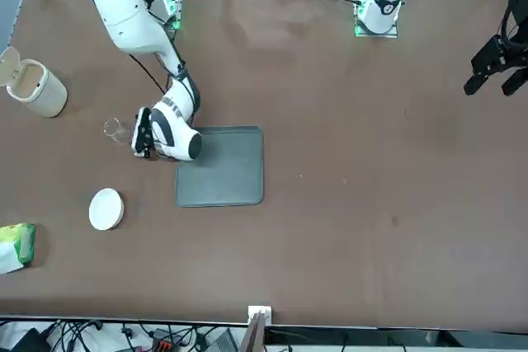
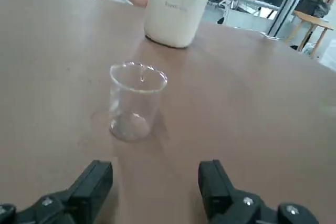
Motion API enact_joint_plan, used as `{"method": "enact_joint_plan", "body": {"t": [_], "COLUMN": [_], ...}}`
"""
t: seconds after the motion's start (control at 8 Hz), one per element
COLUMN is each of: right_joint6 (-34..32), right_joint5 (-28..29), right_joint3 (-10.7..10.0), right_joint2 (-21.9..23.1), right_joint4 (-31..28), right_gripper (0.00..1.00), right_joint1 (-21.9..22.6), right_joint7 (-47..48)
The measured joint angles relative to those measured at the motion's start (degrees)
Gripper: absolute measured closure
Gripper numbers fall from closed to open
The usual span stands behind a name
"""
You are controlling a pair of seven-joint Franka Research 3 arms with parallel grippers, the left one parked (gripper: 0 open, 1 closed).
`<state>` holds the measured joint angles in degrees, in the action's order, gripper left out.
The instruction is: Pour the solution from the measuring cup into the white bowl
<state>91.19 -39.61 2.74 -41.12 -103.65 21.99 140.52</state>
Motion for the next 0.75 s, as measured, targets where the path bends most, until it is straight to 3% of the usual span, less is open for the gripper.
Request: {"method": "enact_joint_plan", "body": {"t": [0.25, 0.75], "right_joint6": [-1.8, -7.15], "right_joint5": [5.92, 15.01], "right_joint3": [0.85, 0.39], "right_joint2": [5.36, 21.09], "right_joint4": [2.55, 7.79], "right_gripper": [0.0, 0.0], "right_joint1": [0.03, -1.51], "right_joint7": [-12.34, -50.92]}}
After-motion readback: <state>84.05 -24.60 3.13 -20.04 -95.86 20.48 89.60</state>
